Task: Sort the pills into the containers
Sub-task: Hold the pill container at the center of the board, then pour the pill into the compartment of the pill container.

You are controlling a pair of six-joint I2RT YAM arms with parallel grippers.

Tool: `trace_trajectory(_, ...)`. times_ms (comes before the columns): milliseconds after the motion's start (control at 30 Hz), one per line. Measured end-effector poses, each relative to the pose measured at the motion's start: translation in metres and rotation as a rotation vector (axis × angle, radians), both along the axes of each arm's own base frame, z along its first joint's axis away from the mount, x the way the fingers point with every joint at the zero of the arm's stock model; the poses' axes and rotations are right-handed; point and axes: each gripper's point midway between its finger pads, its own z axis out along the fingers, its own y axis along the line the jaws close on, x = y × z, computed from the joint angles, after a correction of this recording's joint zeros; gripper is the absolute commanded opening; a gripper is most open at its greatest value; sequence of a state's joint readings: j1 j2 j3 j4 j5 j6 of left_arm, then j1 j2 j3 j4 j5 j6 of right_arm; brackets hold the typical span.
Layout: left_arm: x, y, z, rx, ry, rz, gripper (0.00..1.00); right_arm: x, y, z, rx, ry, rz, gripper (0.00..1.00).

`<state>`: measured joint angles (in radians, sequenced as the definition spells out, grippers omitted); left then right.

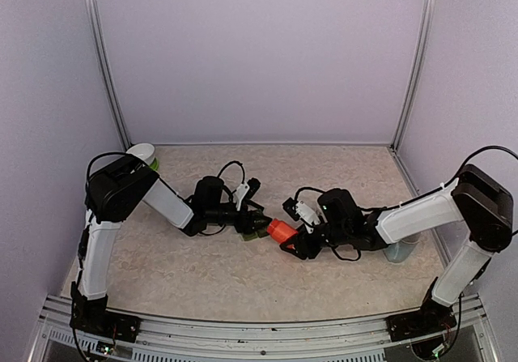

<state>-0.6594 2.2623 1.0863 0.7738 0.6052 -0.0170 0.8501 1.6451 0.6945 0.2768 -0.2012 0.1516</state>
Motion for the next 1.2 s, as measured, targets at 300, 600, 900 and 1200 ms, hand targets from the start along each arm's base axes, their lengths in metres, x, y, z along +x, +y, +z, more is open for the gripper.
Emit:
trace_trajectory(300,0.002,0.000,-0.002,0.005,-0.002,0.053,0.65,0.005,0.004,-0.005,-0.031,0.020,-0.006,0.30)
trace_trajectory(600,0.003,0.001,-0.003,0.005,0.008,0.096,0.65,0.008,0.004,-0.014,-0.075,0.045,-0.017,0.30)
trace_trajectory(900,0.003,0.002,-0.003,0.008,0.013,0.117,0.65,0.015,0.006,-0.018,-0.101,0.051,-0.030,0.31)
trace_trajectory(1200,0.003,0.002,-0.004,0.010,0.013,0.121,0.65,0.019,0.007,-0.019,-0.132,0.058,-0.046,0.31)
